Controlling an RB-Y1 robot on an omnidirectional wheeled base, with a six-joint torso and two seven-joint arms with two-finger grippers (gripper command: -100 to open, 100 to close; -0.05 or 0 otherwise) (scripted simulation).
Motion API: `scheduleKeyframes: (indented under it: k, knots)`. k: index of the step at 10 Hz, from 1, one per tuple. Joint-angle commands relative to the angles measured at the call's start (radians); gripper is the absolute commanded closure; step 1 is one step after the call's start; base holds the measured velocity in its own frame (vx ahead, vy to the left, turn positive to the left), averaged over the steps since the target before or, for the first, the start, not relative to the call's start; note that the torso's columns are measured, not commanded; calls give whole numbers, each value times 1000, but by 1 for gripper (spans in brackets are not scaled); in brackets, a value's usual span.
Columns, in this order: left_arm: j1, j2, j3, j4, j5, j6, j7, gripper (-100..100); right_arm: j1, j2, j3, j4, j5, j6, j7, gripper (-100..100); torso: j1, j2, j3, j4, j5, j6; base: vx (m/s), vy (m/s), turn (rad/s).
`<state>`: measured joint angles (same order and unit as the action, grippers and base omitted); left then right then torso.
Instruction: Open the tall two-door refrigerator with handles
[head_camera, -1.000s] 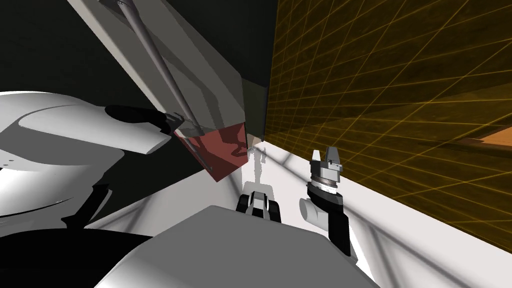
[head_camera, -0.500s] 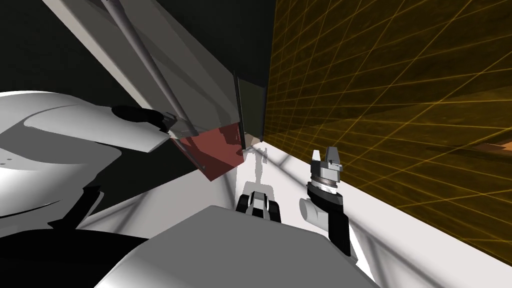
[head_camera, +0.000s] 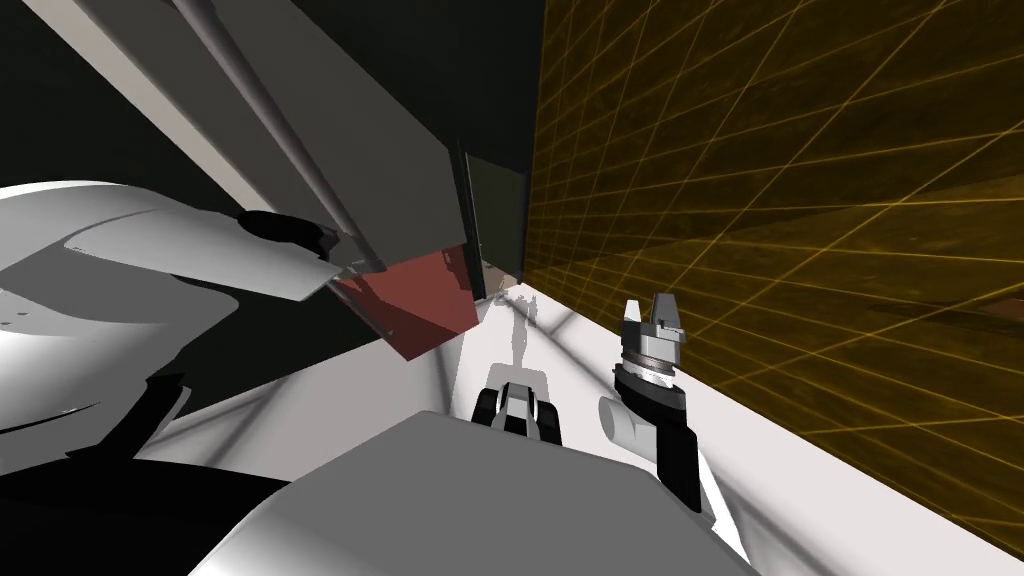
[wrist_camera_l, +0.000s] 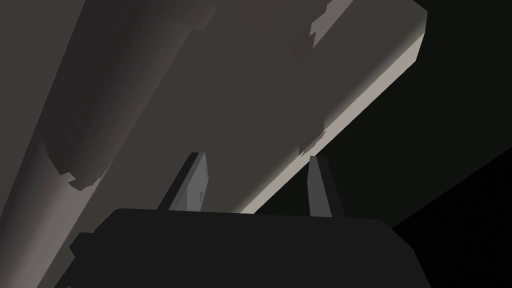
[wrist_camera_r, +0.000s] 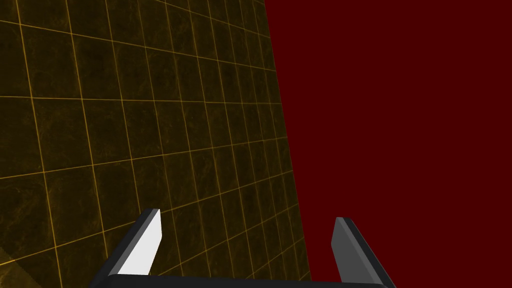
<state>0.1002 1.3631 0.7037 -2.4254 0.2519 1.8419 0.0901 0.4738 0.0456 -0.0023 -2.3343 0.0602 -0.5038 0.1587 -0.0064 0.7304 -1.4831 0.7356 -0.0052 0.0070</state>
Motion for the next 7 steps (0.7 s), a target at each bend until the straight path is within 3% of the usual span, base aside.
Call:
scheduleKeyframes:
  k: [1, 7]
  knots:
    - [13, 4, -2, 13, -13, 19, 8, 100, 0, 0, 0, 0, 0, 0, 0, 0, 12, 4, 2, 2, 1, -1, 72, -160, 55]
    - [50, 33, 0, 63, -69, 63, 33, 100, 0, 0, 0, 0, 0, 0, 0, 0, 8, -3, -2, -2, 3, 1, 132, -236, 58]
